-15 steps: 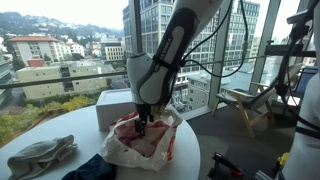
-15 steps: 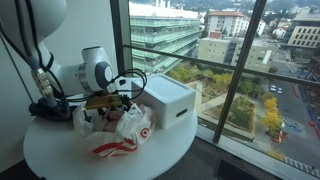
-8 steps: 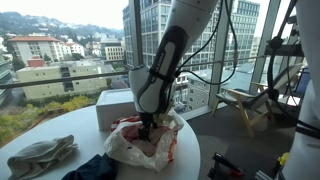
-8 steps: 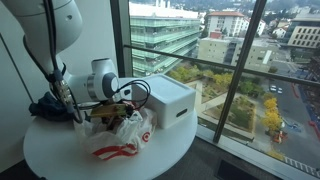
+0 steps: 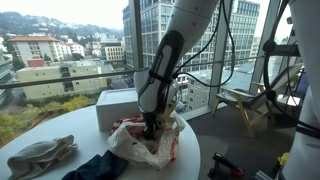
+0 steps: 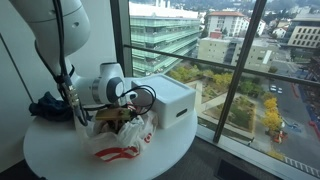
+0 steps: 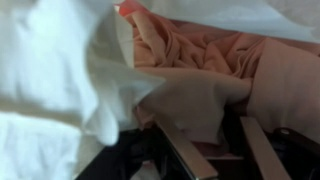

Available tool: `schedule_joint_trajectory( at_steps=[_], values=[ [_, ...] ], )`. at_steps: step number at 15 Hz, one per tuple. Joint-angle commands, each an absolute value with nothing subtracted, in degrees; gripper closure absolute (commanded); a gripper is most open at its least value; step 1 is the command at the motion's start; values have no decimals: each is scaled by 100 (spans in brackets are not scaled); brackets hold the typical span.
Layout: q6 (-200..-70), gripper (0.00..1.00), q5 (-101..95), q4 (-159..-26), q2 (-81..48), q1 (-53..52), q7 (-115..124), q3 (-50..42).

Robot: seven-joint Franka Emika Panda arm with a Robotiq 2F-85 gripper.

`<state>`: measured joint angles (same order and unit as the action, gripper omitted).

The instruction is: Remove the shirts from the plastic bag.

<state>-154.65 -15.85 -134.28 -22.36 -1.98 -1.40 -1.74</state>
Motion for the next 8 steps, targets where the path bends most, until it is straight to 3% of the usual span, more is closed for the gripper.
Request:
schedule_joint_trajectory(
  at_steps=[1,3,6,8],
  values=[
    [-15401,77,-1264,-13405,-2146,-69,-385,-99],
    [-15305,89,-1092,-13363,-2129,-33,-389,-90],
    [-14965,92,-653,-13253,-2038,99,-434,6],
    [-14530,89,-424,-13146,-1808,133,-516,75]
  ],
)
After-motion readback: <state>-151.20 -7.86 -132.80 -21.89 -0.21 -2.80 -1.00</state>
